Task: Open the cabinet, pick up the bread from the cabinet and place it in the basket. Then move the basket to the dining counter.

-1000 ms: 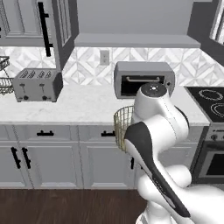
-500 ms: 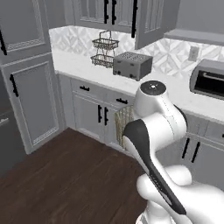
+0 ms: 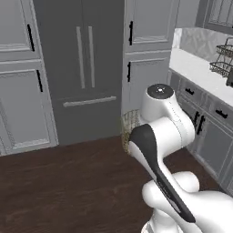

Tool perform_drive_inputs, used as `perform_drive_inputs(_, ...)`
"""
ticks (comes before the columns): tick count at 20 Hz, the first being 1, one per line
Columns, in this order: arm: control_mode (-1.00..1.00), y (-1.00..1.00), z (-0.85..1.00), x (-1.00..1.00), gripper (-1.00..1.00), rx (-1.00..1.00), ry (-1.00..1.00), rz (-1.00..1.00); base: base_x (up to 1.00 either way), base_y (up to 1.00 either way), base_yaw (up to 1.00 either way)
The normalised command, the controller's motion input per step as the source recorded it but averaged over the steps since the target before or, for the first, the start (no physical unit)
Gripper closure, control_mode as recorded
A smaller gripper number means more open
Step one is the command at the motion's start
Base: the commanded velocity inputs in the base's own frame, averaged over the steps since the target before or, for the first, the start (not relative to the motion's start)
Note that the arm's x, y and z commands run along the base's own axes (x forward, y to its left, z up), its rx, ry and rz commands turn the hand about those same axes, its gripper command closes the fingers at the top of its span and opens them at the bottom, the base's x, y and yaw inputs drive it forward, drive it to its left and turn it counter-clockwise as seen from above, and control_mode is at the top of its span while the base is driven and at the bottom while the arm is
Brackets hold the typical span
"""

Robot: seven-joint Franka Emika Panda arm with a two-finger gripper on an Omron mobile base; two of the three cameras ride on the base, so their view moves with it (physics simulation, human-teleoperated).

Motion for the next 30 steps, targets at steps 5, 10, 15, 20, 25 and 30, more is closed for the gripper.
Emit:
perform_drive_inputs(5,1.00,0.00,0.00,0.00,1.00,0.00,0.00,0.00,-0.22,0.00,1.00)
perform_drive_inputs(10,1.00,0.00,0.00,0.00,1.00,0.00,0.00,0.00,-0.09,0.00,1.00)
perform_drive_inputs(15,1.00,0.00,0.00,0.00,1.00,0.00,0.00,0.00,-0.17,0.00,1.00)
perform_drive_inputs(20,1.00,0.00,0.00,0.00,1.00,0.00,0.00,0.00,-0.13,0.00,1.00)
perform_drive_inputs(25,1.00,0.00,0.00,0.00,1.00,0.00,0.00,0.00,-0.01,0.00,1.00)
perform_drive_inputs(30,1.00,0.00,0.00,0.00,1.00,0.00,0.00,0.00,0.30,0.00,0.86)
